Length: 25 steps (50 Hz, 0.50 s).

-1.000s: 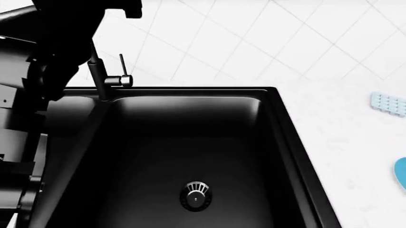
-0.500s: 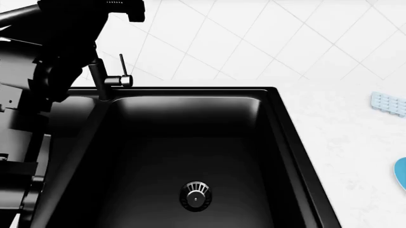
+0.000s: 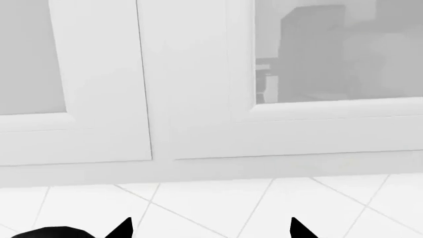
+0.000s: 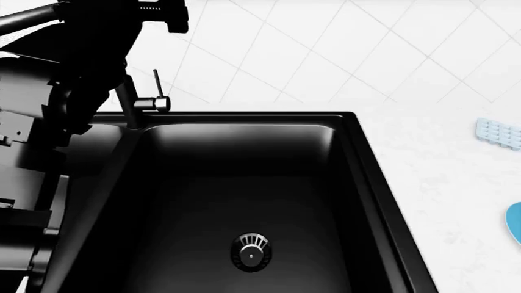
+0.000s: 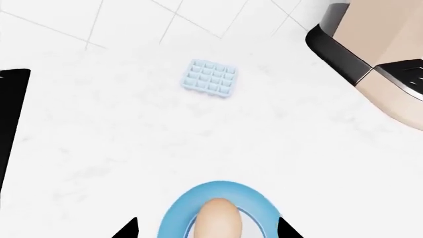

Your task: Pick the egg from the counter and place it in the sink. Then turn on the sink faucet.

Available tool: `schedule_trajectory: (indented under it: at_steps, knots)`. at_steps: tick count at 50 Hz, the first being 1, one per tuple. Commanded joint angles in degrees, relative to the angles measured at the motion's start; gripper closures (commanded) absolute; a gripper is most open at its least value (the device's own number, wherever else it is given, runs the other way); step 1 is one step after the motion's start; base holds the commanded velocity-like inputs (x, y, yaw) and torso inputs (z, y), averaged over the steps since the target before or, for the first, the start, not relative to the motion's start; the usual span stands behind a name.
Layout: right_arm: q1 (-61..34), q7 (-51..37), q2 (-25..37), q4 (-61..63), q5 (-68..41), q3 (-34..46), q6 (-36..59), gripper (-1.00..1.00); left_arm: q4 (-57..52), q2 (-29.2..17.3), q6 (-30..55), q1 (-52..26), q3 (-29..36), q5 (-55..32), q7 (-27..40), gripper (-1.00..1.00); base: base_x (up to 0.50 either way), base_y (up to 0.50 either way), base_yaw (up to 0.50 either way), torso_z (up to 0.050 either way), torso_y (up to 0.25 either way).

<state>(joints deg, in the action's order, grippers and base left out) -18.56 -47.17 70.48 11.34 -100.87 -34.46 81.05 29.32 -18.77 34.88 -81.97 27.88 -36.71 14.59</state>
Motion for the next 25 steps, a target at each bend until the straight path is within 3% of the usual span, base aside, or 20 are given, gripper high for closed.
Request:
schedule_trajectory:
  at_steps: [1,25]
  knots:
    - [-0.05,4.95,-0.81,-0.6,6.43,3.8,-2.53,-1.0,0.35,0.21,-0.39,0.12,0.24,0.08,-0.24,-1.0,0.0,0.0,0.0,0.0,0.0]
    - [0.24,8.85,-1.79,-2.4,13.48,8.59,-6.44,-1.0,1.28,0.26,-1.22,0.3,0.33,0.09,-0.62,-1.0,0.0,0.0,0.0,0.0,0.0]
